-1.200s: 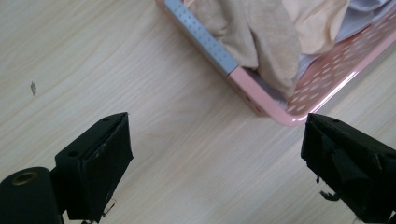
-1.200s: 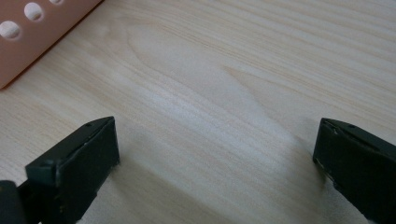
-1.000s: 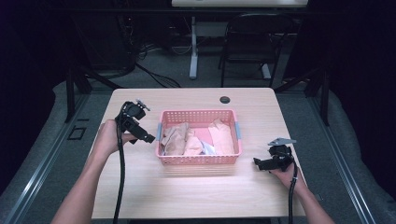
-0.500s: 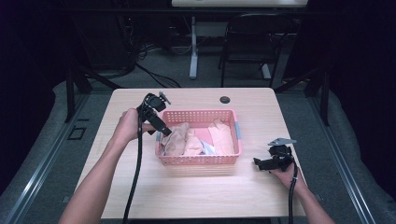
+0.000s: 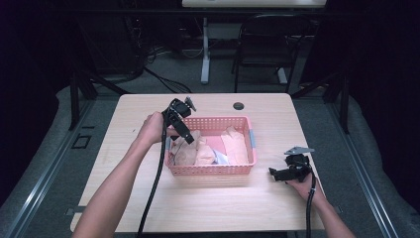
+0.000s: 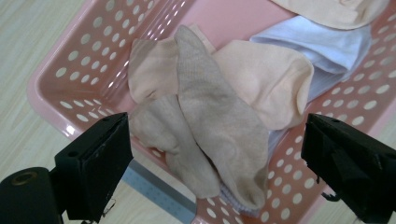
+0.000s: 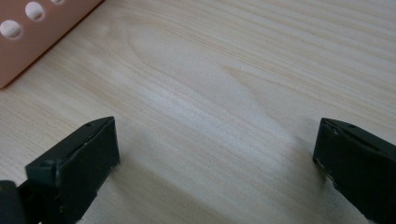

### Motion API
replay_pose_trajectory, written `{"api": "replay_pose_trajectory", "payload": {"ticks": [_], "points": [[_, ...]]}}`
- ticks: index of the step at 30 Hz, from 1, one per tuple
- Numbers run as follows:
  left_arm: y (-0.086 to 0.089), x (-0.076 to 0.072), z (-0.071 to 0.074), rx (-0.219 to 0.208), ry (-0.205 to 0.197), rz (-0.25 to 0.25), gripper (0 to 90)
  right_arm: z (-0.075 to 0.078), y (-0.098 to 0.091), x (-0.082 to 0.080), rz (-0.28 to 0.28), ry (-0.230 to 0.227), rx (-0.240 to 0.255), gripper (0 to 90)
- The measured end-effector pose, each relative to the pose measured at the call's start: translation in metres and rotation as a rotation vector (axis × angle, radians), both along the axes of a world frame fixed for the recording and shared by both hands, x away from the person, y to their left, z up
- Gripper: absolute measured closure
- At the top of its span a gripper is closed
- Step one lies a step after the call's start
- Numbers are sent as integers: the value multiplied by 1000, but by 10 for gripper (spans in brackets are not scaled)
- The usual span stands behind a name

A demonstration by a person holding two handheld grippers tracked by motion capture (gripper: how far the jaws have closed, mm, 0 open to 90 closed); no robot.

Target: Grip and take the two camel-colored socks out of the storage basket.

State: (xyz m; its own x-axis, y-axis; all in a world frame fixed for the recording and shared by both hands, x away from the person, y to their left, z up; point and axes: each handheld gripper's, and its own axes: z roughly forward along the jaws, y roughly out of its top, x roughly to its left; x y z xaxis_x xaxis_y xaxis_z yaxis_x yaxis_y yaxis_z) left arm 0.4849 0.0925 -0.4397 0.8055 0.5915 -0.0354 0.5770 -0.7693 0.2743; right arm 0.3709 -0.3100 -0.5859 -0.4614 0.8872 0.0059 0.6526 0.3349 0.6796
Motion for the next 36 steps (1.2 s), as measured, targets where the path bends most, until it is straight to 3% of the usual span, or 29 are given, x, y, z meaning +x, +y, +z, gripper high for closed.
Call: {"api": "replay_pose_trajectory", "payload": {"ticks": [8,13,23,32,34,35,36], "points": [[-21,10,-15,19,14,-10,120,0,0,0,0,-1,1,0],[-25,15,-25,36,36,-14,116,0,0,0,1,-2,2,0],[-28,25,-42,30,78,-1,156,0,0,0,1,-3,3,0],[-35,23,-49,33,77,-4,328,0,0,0,1,-1,1,0],[-39,19,-50,58,69,-26,369,0,0,0,1,-3,3,0],[-39,19,-50,58,69,-26,454,0,0,0,1,-3,3,0],[-40,17,-51,62,62,-29,454,0,0,0,1,-1,1,0]]}}
